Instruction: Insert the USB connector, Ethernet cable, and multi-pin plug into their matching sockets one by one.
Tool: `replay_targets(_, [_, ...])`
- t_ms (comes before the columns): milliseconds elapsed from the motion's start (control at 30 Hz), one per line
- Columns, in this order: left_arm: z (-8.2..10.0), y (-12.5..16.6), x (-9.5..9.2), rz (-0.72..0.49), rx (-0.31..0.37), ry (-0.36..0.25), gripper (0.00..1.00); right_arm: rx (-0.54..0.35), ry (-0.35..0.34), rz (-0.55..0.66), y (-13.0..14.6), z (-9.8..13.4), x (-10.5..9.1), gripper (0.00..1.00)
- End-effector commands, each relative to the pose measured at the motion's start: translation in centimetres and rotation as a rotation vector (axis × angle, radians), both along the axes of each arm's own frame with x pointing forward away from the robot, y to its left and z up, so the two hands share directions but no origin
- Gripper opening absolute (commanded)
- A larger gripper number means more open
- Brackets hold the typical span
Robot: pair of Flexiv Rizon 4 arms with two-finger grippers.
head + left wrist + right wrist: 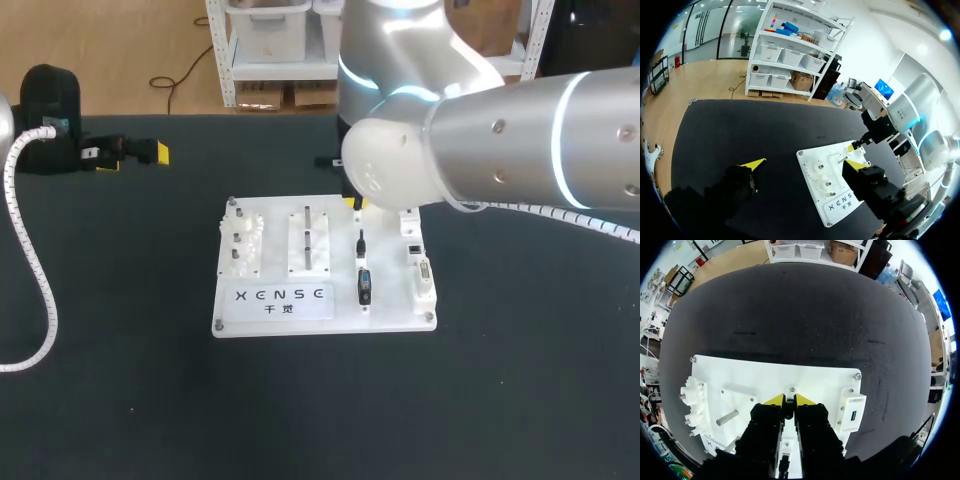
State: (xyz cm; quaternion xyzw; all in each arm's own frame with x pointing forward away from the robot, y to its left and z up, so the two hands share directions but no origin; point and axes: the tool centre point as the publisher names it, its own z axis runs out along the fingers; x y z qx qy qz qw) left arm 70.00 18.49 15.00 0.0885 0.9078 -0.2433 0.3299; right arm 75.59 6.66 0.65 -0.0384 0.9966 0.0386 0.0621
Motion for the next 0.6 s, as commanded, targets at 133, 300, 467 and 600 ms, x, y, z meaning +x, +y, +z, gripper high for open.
replay_targets(133, [0.0, 0.0, 0.0, 0.0, 0.0, 0.0, 1.0, -0.015, -0.01, 0.004, 0.39, 0.37, 0.0, 0.02])
replay_targets(300, [0.0, 0.0, 0.0, 0.0, 0.0, 0.0, 1.0, -0.018, -0.012, 0.003, 0.41, 0.47, -0.02, 0.03])
replay_targets(467, [0.0, 0.0, 0.0, 0.0, 0.0, 0.0, 1.0, -0.017, -0.014, 0.003, 0.46, 0.62, -0.03, 0.03])
replay_targets(600, [0.0, 0.0, 0.0, 0.0, 0.0, 0.0, 1.0, -0.014, -0.015, 0.0, 0.46, 0.69, -0.03, 0.04])
